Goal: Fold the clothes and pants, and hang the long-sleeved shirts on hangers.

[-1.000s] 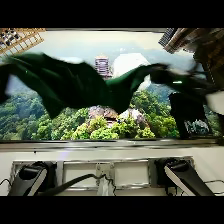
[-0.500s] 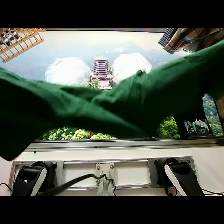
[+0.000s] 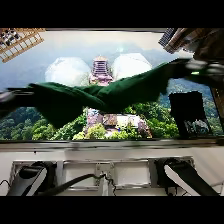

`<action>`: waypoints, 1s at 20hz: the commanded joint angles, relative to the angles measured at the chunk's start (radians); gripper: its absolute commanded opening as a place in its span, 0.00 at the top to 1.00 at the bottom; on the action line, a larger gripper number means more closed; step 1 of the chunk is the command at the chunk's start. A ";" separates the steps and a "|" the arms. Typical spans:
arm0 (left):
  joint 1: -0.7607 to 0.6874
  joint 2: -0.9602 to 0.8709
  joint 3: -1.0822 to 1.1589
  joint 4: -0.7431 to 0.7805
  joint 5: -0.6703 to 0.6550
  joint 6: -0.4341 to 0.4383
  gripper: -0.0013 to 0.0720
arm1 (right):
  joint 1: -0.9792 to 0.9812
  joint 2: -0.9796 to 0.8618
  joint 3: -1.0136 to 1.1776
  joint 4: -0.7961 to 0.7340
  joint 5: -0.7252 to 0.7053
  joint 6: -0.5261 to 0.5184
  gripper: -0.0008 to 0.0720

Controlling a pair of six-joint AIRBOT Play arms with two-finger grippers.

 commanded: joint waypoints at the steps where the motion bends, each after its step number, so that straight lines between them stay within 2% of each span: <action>1: 0.001 -0.204 -0.171 0.004 0.189 -0.003 0.97 | 0.076 -0.222 -0.093 0.034 -0.028 0.006 0.95; 3: 0.001 -0.344 -0.166 0.004 0.324 -0.003 0.97 | 0.132 -0.345 -0.087 0.023 -0.102 0.006 0.95; 5: 0.001 -0.458 -0.103 -0.012 0.402 -0.004 0.97 | 0.161 -0.433 -0.069 0.023 -0.165 0.013 0.95; 10: 0.001 -0.632 0.121 0.006 0.566 -0.002 0.97 | 0.166 -0.486 -0.029 -0.038 -0.275 0.018 0.95; 12: 0.009 -0.697 0.209 0.005 0.585 -0.003 0.97 | 0.164 -0.487 -0.006 -0.088 -0.319 0.027 0.95; 14: 0.019 -0.755 0.276 0.004 0.573 -0.019 0.97 | 0.151 -0.487 0.017 -0.132 -0.356 0.088 0.95; 15: 0.023 -0.772 0.296 -0.009 0.552 -0.049 0.85 | 0.139 -0.487 0.026 -0.129 -0.357 0.113 0.95; 16: 0.027 -0.777 0.306 -0.040 0.505 -0.068 0.35 | 0.127 -0.487 0.031 -0.122 -0.345 0.121 0.95; 17: 0.031 -0.772 0.307 -0.071 0.433 -0.078 0.04 | 0.120 -0.486 0.031 -0.113 -0.319 0.121 0.84; 18: 0.034 -0.762 0.306 -0.106 0.307 -0.078 0.03 | 0.116 -0.486 0.031 -0.102 -0.275 0.120 0.48; 19: 0.034 -0.755 0.306 -0.134 0.175 -0.078 0.03 | 0.116 -0.486 0.031 -0.095 -0.208 0.114 0.18; 20: 0.030 -0.747 0.300 -0.156 0.051 -0.077 0.05 | 0.116 -0.486 0.030 -0.097 -0.143 0.111 0.19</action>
